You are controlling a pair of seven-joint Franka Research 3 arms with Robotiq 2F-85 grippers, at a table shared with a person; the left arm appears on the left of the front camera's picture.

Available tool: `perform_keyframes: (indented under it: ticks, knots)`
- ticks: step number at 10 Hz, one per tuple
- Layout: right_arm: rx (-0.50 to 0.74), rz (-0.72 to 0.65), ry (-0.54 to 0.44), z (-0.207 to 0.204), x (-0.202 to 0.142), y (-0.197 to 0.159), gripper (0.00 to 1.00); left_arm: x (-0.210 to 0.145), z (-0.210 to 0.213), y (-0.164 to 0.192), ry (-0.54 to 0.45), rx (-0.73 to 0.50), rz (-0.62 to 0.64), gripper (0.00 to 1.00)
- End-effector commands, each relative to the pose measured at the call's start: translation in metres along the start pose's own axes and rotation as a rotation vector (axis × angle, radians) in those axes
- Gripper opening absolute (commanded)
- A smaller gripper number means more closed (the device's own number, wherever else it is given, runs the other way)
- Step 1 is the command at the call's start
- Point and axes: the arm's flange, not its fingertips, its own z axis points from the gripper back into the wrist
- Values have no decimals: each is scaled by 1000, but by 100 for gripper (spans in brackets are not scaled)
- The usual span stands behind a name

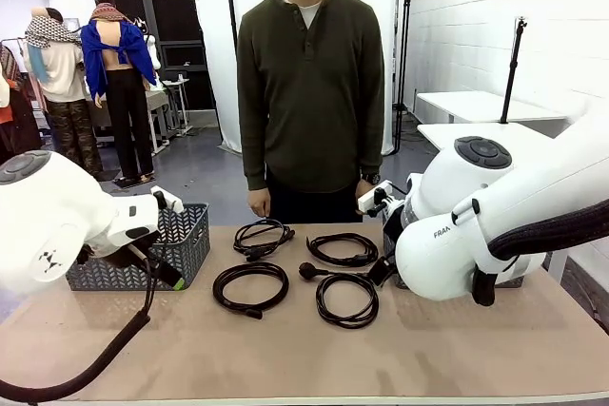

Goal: Organize the cables according to human instructions.
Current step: Pick up a bundle of cables and place it in the basket indicated by the human.

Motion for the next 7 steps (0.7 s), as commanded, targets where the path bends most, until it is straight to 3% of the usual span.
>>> perform_keyframes:
  ticks: [1,7]
  knots:
    - [79,24,-29,28,8,-18,100,3,29,11,-38,-60,-56,100]
    - [264,180,-156,103,5,-42,100,6,98,26,-89,-282,-248,100]
